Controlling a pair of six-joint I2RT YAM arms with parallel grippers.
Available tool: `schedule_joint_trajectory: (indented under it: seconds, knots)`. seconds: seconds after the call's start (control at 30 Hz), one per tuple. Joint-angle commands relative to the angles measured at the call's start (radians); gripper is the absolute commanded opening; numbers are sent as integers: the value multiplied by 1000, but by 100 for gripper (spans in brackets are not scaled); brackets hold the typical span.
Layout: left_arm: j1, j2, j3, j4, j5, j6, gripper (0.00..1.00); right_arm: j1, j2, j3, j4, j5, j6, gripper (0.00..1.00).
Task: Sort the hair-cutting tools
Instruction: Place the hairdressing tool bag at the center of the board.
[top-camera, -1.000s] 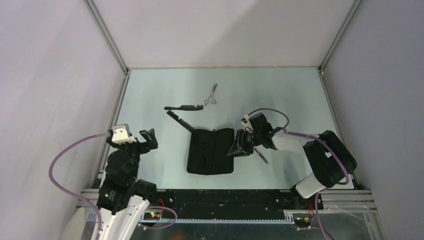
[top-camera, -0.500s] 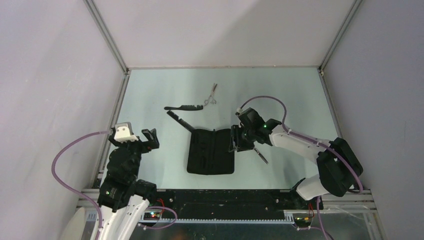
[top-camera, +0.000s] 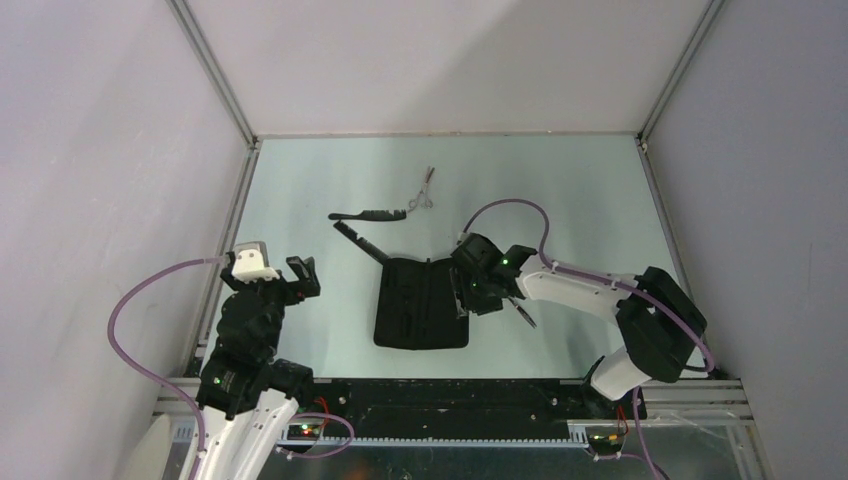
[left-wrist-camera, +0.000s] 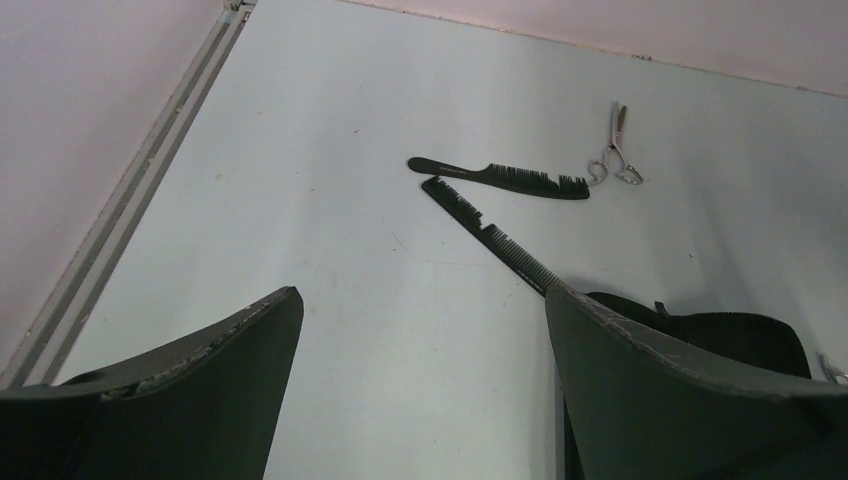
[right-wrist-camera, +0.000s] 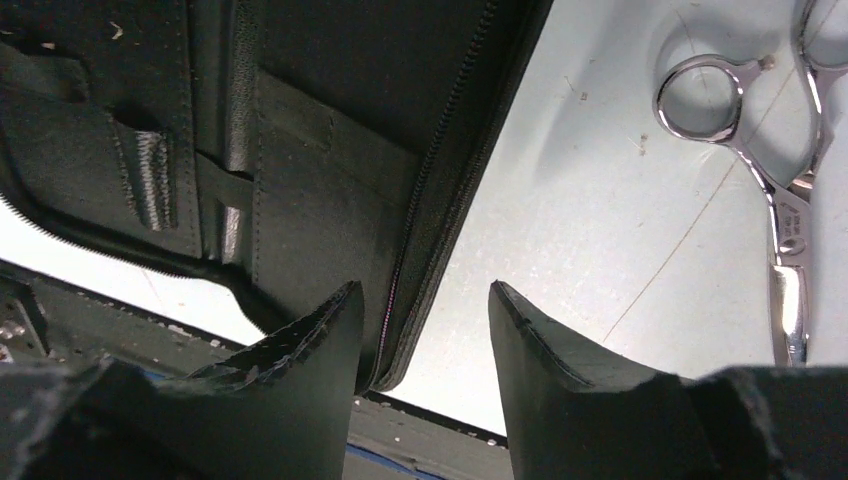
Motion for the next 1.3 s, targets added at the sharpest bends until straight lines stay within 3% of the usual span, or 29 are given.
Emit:
schedule_joint_trajectory:
  seconds: [0.0, 0.13, 0.33, 0.4, 0.67, 0.87, 1.07, 1.27]
  knots:
    - [-5, 7, 15, 16, 13, 2, 98, 21, 42, 51, -17, 67, 16, 53]
    - [-5, 8, 14, 15, 13, 1, 98, 25, 54, 60, -47, 97, -10, 45]
    - [-6, 7, 15, 15, 16, 2, 98, 3, 30, 62, -88, 112, -126, 8]
    - [-6, 9, 15, 16, 16, 1, 98, -8, 22, 62, -100, 117, -167, 0]
    - [-6, 16, 15, 15, 22, 2, 98, -47, 0, 62, -74, 72, -313, 0]
    - [-5, 43, 19, 14, 24, -14, 98, -57, 19, 85, -26, -30, -309, 1]
    - [-6, 154, 61, -32, -8, -145, 98, -69, 22, 89, 22, -61, -296, 4]
    - [-5, 331, 117, -34, 4, -295, 98, -75, -39, 84, 27, -27, -265, 30]
